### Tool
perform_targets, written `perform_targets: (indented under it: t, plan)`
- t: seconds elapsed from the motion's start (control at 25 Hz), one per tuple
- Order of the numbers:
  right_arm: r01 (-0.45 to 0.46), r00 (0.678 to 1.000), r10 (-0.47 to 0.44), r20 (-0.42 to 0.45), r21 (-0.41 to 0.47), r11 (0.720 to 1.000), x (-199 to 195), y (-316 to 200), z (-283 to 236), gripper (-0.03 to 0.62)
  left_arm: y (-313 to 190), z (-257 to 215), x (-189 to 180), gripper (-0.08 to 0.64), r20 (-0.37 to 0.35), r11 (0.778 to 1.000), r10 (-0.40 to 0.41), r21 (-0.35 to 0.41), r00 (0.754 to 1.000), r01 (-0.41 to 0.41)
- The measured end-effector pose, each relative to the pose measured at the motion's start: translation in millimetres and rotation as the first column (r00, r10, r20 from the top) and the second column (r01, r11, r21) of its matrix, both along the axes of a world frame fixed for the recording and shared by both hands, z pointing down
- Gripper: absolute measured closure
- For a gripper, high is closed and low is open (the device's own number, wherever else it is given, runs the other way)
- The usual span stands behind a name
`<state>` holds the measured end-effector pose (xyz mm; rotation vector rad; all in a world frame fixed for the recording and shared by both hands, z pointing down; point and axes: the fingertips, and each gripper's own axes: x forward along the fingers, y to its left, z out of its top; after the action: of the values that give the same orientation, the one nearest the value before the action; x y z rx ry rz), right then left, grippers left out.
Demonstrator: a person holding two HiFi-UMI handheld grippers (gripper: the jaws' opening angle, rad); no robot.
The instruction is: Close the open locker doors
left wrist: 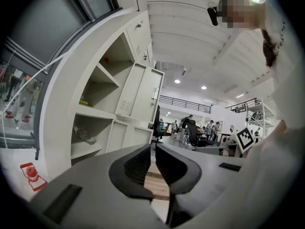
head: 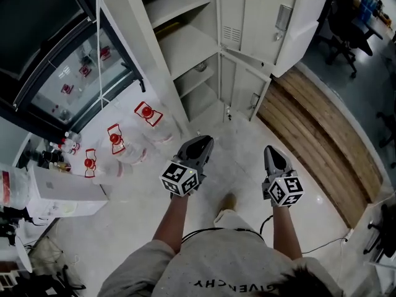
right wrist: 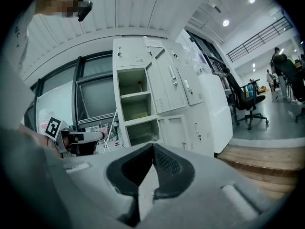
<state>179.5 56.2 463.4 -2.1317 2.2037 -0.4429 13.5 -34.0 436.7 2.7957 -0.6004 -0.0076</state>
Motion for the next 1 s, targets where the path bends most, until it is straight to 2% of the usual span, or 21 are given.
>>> perform_targets:
  t: [0.44,0.68,1.0]
  plan:
    - [0.057,0.998,-0.056,0.032,-0.025,0.998,48,-81,28,0.563,-61,25,44,0.531,0.024,0.998,-0.053,-0.022,0.998,0.054]
    - [0.077,0.996,-0.075,0.043,-0.034,0.996,76,-116,53,0.534,-76,45,66,0.531,0.060,0.999,-0.042,-0.002,0.997,0.042]
    - [0.076,0.997,-0.075,0.035,-0.046,0.996,96,-154,75,0.505,-101,71,79,0.531,0.057,0.998,-0.045,-0.030,0.997,0.046]
